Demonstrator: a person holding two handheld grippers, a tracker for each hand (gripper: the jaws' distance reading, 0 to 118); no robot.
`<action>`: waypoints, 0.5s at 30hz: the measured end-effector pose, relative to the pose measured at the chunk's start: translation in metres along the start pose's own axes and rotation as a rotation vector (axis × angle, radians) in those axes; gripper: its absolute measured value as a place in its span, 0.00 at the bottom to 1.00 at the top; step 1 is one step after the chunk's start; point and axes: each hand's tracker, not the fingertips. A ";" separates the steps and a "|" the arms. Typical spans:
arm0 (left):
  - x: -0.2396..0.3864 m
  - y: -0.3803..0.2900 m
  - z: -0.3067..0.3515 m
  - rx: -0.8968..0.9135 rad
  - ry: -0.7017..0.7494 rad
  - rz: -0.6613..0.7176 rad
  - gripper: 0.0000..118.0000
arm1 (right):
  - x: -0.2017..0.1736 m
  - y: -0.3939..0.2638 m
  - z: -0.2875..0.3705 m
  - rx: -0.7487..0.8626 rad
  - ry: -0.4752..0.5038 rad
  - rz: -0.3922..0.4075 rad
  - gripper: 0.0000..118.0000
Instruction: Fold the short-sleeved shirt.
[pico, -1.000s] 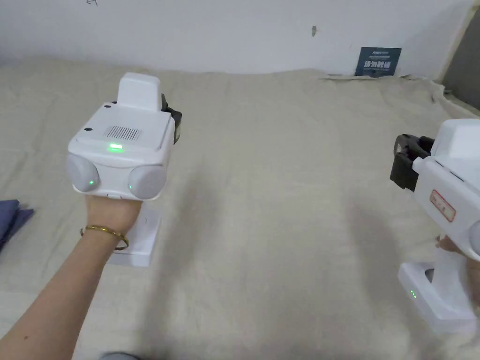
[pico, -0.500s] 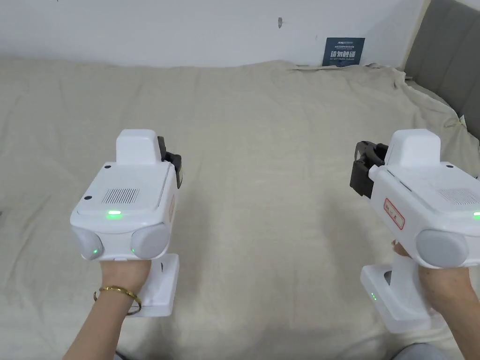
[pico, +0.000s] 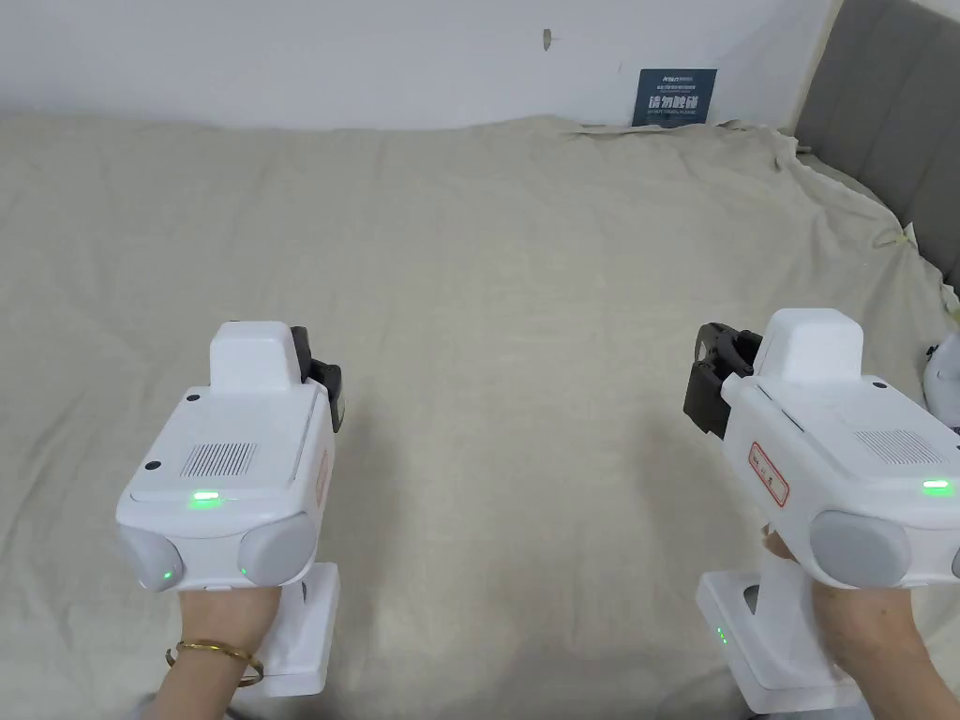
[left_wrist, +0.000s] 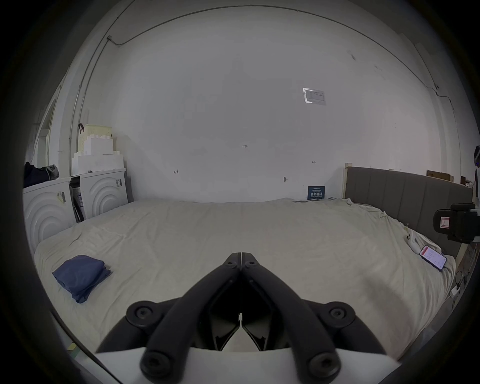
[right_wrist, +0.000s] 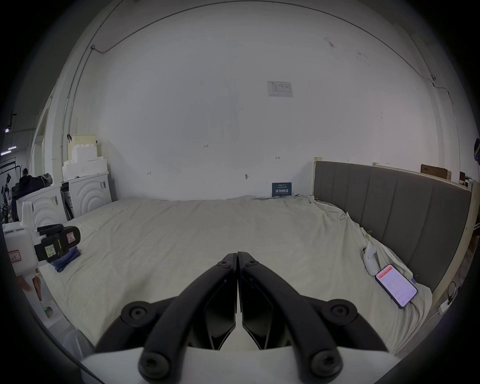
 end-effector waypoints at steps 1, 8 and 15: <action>0.000 -0.001 0.000 -0.002 0.001 -0.003 0.00 | 0.000 -0.002 0.001 -0.002 -0.004 0.001 0.00; 0.001 -0.004 0.000 -0.011 -0.001 -0.007 0.00 | -0.004 -0.007 0.003 -0.006 -0.007 0.017 0.00; 0.000 -0.003 0.000 -0.006 0.004 -0.010 0.00 | -0.007 -0.008 0.003 -0.005 0.001 0.022 0.00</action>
